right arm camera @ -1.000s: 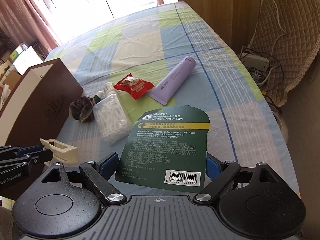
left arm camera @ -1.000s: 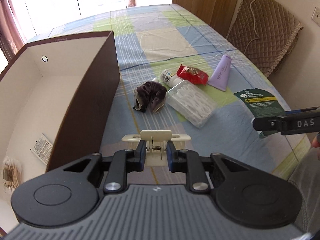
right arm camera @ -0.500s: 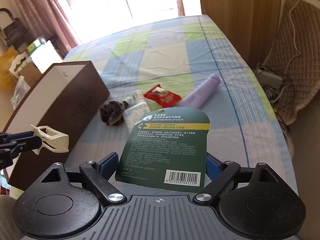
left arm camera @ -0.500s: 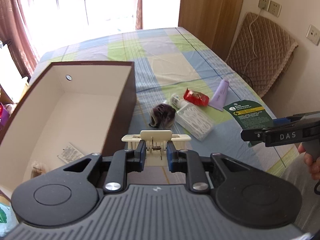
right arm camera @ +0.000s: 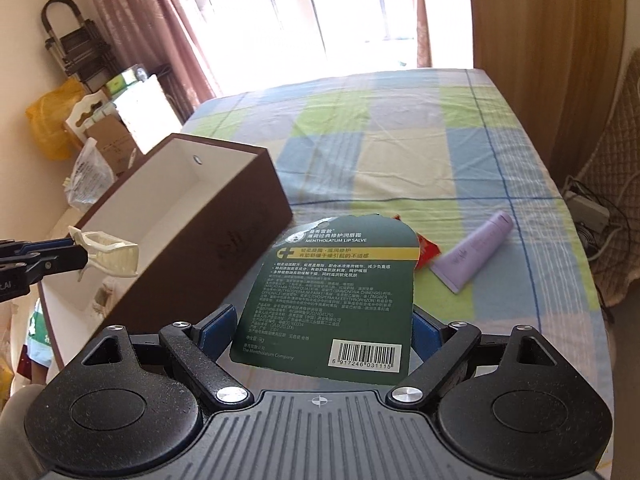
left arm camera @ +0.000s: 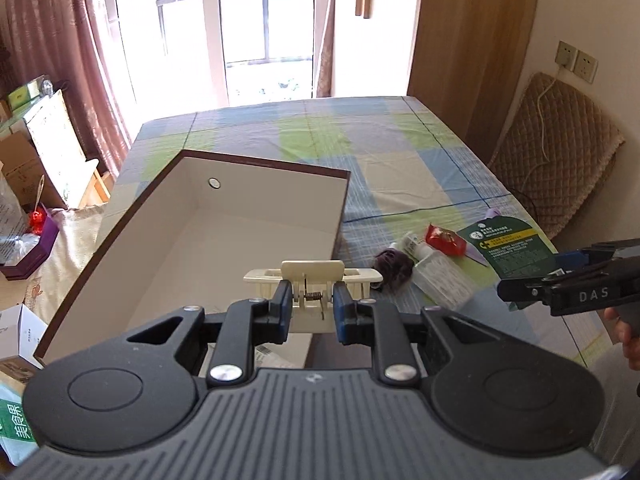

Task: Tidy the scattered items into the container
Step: 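Carry the clip and green card into the box and open both tools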

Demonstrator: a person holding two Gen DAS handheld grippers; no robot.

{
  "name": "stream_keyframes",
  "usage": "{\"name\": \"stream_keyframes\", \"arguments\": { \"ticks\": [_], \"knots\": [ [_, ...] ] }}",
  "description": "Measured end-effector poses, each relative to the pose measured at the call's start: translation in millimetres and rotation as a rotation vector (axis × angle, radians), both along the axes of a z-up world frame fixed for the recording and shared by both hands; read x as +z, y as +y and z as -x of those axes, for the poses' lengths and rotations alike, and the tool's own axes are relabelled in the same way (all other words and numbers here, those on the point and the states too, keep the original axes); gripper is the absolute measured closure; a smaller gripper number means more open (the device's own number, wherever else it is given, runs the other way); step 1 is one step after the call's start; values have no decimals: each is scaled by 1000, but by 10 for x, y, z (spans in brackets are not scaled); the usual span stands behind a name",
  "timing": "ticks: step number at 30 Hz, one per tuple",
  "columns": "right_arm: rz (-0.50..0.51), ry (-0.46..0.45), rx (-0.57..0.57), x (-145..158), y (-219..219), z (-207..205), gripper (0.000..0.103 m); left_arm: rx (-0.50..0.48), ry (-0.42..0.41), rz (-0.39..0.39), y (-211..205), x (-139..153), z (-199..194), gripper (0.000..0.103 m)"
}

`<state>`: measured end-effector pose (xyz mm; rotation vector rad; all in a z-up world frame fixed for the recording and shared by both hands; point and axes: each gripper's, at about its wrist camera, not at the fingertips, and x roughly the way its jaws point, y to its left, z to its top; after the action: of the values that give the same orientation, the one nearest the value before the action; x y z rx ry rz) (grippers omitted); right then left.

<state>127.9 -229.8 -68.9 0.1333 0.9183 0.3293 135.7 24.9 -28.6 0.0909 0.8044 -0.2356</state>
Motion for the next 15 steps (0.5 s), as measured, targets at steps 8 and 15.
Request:
{"name": "stream_keyframes", "arguments": {
  "ticks": [8, 15],
  "knots": [
    [-30, -50, 128, 193, 438, -193, 12, 58, 1, -40, 323, -12, -150, 86],
    [-26, -106, 269, 280, 1013, -449, 12, 78, 8, -67, 532, -75, -306, 86]
  ]
}}
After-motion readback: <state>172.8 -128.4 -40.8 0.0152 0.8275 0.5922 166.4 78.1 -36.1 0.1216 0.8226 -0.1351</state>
